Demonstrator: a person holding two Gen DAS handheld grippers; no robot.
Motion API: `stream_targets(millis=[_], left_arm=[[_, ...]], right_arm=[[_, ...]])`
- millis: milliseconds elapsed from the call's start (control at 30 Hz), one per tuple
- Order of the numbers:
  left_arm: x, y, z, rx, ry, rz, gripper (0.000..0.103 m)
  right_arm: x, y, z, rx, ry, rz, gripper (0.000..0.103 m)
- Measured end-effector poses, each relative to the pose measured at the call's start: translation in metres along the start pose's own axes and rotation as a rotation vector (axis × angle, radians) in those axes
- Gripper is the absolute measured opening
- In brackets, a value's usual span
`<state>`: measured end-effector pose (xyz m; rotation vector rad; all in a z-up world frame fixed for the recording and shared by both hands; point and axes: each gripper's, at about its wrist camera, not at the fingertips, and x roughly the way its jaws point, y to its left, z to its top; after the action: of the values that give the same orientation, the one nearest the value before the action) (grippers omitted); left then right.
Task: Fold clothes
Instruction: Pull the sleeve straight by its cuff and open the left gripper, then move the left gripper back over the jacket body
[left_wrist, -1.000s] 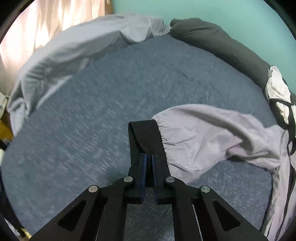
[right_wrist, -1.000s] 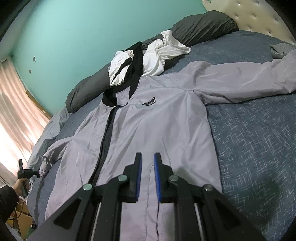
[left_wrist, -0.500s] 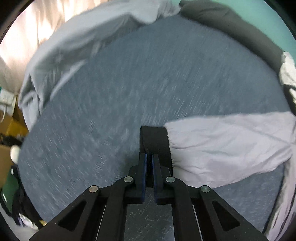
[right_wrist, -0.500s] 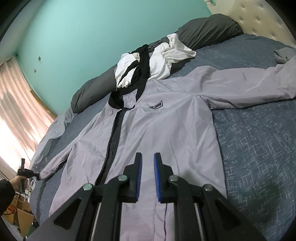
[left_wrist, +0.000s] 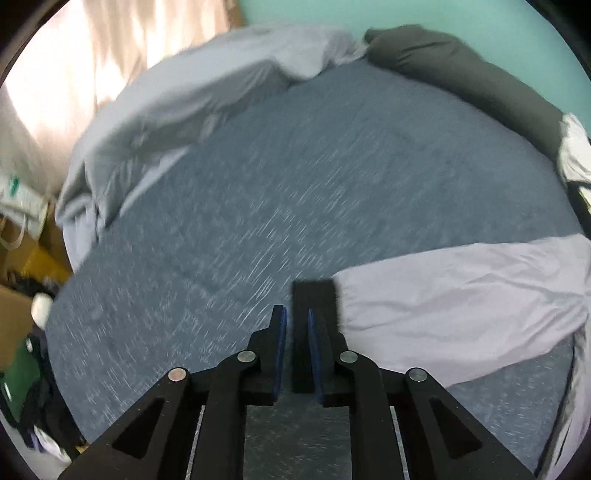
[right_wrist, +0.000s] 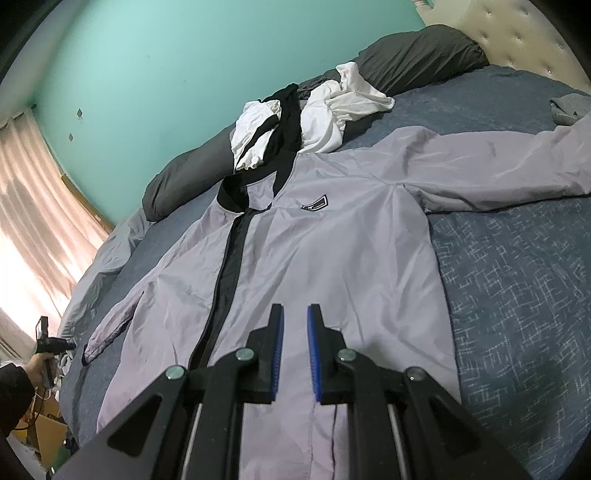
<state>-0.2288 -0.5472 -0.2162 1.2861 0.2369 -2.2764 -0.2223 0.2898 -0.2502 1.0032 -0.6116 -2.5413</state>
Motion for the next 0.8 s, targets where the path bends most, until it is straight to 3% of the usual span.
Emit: stream_targets(millis=[100,233,467,600,700,800], left_arm=[[-0.007,-0.037,0.002,0.077,-0.015,-0.065,0.029],[0.003,-0.109,0.001,0.193,0.028,-0.165,0.029],[0.029,-0.219,-0.029,0.329,0.088,-0.233,0.029],[0.051,-0.231,-0.042,0.324,0.119,-0.188,0.029],[0.042,-0.227,-0.037,0.260,0.110,-0.217,0.029],[0.025,-0.238,-0.031,0.266,0.066,-0.250,0.031]], right_arm=[[-0.001,0.002,-0.001,-0.001,0.003,0.009,0.012],[-0.002,0.004,-0.001,-0.004,0.001,0.017,0.012],[-0.001,-0.003,0.001,0.007,0.005,0.018,0.012],[-0.004,-0.009,0.004,0.029,-0.001,0.022,0.012],[-0.006,-0.009,0.005,0.030,-0.007,0.027,0.012],[-0.005,-0.007,0.004,0.025,-0.002,0.031,0.012]])
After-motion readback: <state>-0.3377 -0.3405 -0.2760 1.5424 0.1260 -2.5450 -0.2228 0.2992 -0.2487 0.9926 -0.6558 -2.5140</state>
